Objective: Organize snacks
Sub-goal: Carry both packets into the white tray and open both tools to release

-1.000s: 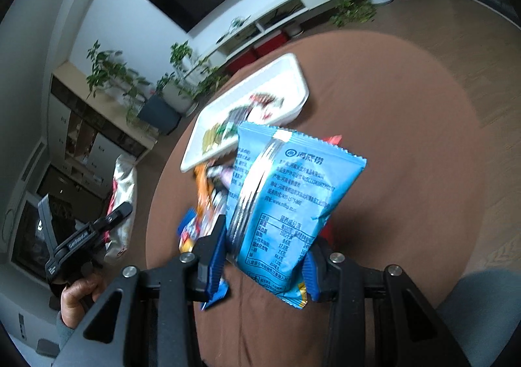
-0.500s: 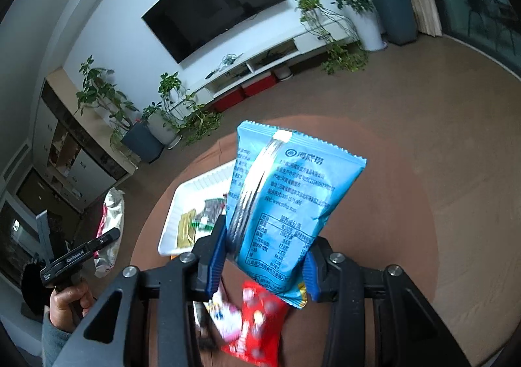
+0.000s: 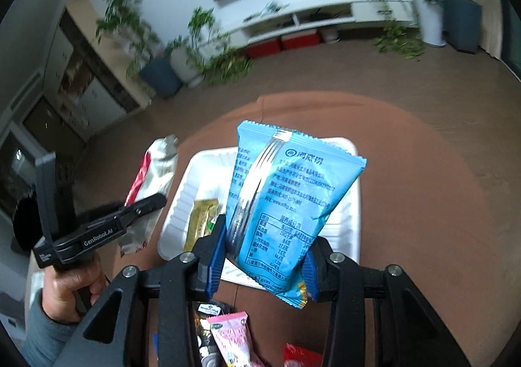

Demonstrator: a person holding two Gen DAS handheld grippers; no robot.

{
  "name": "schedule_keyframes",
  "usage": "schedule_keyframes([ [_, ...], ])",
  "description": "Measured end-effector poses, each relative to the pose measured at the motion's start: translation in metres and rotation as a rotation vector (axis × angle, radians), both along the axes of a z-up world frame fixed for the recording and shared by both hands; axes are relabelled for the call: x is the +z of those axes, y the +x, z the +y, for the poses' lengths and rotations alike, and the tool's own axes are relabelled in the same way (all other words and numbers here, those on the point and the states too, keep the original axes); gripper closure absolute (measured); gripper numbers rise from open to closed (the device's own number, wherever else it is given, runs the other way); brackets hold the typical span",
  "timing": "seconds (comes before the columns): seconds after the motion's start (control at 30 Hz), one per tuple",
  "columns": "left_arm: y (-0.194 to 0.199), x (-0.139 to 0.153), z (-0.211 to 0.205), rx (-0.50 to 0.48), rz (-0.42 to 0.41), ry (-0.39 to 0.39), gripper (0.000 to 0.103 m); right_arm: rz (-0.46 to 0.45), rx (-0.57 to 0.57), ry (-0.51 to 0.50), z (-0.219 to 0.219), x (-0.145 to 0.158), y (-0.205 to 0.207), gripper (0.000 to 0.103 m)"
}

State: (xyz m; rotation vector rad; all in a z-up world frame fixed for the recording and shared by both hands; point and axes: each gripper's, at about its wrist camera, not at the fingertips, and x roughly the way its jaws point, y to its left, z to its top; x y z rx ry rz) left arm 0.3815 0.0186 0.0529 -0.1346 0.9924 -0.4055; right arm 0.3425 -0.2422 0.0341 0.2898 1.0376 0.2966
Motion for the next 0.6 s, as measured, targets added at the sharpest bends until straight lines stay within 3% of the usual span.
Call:
schedule_keyframes([
  [0.6, 0.032, -0.074, -0.028, 0.002, 0.07, 0.066, 0.089, 0.121, 0.096, -0.1, 0.042, -0.06, 0.05, 0.06],
])
